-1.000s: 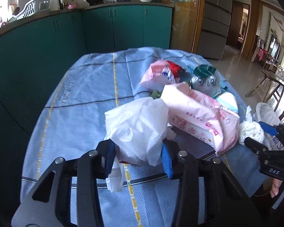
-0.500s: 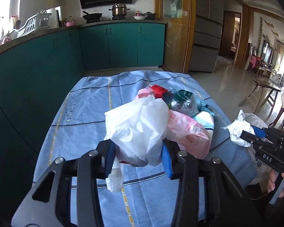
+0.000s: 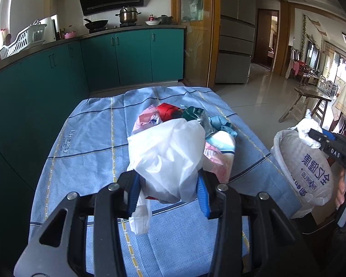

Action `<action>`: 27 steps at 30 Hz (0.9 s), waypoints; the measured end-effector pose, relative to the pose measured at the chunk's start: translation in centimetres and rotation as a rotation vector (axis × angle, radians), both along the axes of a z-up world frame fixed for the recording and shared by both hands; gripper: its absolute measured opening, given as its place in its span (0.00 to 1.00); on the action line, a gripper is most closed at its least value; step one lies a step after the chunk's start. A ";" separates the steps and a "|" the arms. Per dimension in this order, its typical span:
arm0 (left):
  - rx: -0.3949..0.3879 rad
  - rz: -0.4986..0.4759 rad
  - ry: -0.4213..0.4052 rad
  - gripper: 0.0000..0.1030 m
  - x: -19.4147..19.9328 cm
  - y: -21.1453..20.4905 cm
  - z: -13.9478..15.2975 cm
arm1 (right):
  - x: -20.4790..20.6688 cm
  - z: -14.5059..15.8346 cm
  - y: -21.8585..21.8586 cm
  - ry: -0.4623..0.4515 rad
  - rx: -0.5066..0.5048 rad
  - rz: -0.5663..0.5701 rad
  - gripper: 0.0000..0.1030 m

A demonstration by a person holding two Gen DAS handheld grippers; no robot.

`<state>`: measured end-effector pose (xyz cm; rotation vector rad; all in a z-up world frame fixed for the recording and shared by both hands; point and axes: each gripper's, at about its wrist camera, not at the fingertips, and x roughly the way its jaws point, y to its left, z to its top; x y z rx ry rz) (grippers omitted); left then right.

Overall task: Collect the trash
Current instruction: 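Move both held white bags over the bin and open both grippers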

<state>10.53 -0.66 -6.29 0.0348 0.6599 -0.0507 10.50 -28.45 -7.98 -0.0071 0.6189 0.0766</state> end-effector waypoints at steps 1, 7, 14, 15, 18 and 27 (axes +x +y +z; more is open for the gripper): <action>0.000 -0.003 0.001 0.41 0.0 -0.1 0.0 | -0.1 0.0 -1.0 0.000 0.001 -0.027 0.34; 0.002 -0.038 -0.007 0.41 0.0 -1.4 0.3 | -0.3 -1.8 -5.9 0.064 -0.066 -0.218 0.34; 0.010 -0.094 -0.025 0.41 0.0 -3.6 1.1 | 0.4 -4.6 -7.5 0.173 -0.068 -0.275 0.42; 0.012 -0.103 -0.027 0.41 0.0 -3.9 1.1 | 0.4 -4.8 -7.5 0.174 -0.069 -0.276 0.55; 0.011 -0.124 -0.031 0.41 0.1 -4.6 1.2 | 0.0 -4.2 -7.4 0.132 -0.062 -0.291 0.81; 0.007 -0.187 -0.028 0.41 0.1 -6.8 1.1 | -1.0 -2.5 -8.6 0.059 -0.020 -0.328 0.87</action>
